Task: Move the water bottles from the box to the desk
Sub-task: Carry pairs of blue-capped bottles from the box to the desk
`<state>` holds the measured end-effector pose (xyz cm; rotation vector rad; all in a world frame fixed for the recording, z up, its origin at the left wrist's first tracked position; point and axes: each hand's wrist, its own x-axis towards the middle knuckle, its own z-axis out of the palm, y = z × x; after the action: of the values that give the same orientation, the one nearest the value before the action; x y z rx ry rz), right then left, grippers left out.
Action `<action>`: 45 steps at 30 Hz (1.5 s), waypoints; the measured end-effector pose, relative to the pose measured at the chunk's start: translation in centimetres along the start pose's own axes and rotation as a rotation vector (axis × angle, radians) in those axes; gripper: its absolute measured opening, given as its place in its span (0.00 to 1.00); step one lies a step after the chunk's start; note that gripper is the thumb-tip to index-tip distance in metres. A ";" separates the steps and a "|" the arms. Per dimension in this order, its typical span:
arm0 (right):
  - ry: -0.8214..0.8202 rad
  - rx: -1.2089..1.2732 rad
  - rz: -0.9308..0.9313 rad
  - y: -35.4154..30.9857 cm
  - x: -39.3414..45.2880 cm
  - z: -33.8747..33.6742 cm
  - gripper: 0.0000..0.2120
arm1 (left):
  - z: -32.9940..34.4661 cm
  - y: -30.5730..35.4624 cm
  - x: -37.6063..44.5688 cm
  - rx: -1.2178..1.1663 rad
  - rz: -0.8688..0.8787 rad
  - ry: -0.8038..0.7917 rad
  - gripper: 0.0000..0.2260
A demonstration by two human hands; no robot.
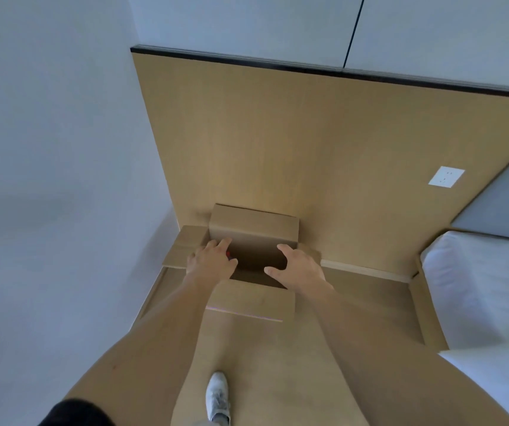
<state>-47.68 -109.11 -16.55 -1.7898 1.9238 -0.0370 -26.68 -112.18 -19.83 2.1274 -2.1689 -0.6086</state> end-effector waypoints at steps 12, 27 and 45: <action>-0.086 0.055 0.090 -3.7 15.1 1.3 0.35 | 0.0 -5.7 16.8 -0.013 -0.002 -0.173 0.26; -0.244 0.073 0.075 -2.1 32.7 9.0 0.36 | 8.5 -8.6 30.1 -0.106 -0.215 -0.322 0.28; -0.447 0.073 0.137 6.7 49.0 31.0 0.38 | 29.7 -17.2 42.2 -0.251 -0.538 -0.444 0.32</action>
<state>-42.36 -144.48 -62.62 -1.4636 1.6889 0.3104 -21.59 -145.48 -62.54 2.6131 -1.5188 -1.4223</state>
